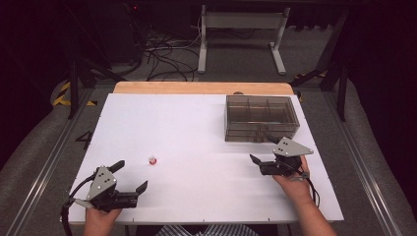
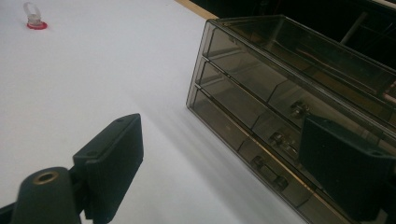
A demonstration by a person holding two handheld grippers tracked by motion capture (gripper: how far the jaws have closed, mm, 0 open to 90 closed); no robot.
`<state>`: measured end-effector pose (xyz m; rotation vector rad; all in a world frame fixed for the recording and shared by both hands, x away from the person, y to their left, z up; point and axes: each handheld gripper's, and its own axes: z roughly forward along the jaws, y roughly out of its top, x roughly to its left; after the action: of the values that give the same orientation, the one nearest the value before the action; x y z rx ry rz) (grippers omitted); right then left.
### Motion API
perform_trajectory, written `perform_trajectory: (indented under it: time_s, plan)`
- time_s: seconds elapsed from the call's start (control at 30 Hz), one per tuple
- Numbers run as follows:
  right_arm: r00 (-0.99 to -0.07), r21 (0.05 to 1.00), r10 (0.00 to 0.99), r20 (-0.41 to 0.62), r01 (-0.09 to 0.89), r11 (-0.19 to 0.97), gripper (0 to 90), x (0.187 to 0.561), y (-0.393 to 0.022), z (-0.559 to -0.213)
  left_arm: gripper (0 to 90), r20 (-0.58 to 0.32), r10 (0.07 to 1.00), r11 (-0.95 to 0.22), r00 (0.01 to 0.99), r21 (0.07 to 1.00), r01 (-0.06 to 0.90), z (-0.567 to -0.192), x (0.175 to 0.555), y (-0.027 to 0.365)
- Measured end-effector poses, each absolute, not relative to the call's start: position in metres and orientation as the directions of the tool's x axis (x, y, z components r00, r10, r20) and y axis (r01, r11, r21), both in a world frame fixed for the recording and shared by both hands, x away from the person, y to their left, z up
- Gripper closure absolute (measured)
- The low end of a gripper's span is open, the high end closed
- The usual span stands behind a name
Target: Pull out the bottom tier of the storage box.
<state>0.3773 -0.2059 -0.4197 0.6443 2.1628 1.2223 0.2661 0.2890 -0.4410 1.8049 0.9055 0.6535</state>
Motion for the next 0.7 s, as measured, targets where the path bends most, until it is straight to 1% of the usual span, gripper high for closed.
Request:
perform_trajectory:
  time_s: [0.47, 0.57, 0.6, 0.63, 0.7]
  plan:
    - [-0.712, 0.863, 0.646, -0.274, 0.115, 0.493, 24.0, 0.3751, -0.208, -0.4188, 1.1, 0.034, 0.813, -0.245, 0.582, 0.926, 0.288, -0.4405, 0.2657, 0.2902]
    - [-0.694, 0.852, 0.646, -0.319, 0.088, 0.516, 26.2, 0.3717, -0.2059, -0.4189, 1.1, 0.04, 0.813, -0.249, 0.581, 0.926, 0.285, -0.4404, 0.2656, 0.2901]
    - [-0.694, 0.852, 0.646, -0.319, 0.088, 0.516, 26.2, 0.3717, -0.2059, -0.4189, 1.1, 0.04, 0.813, -0.249, 0.581, 0.926, 0.285, -0.4404, 0.2656, 0.2901]
    - [-0.684, 0.842, 0.642, -0.348, 0.074, 0.535, 27.9, 0.3699, -0.2041, -0.4198, 1.1, 0.039, 0.812, -0.249, 0.582, 0.926, 0.285, -0.4404, 0.2655, 0.2902]
    - [-0.678, 0.837, 0.641, -0.359, 0.07, 0.543, 28.2, 0.3696, -0.2034, -0.4206, 1.1, 0.04, 0.813, -0.25, 0.581, 0.925, 0.285, -0.4404, 0.2655, 0.2903]
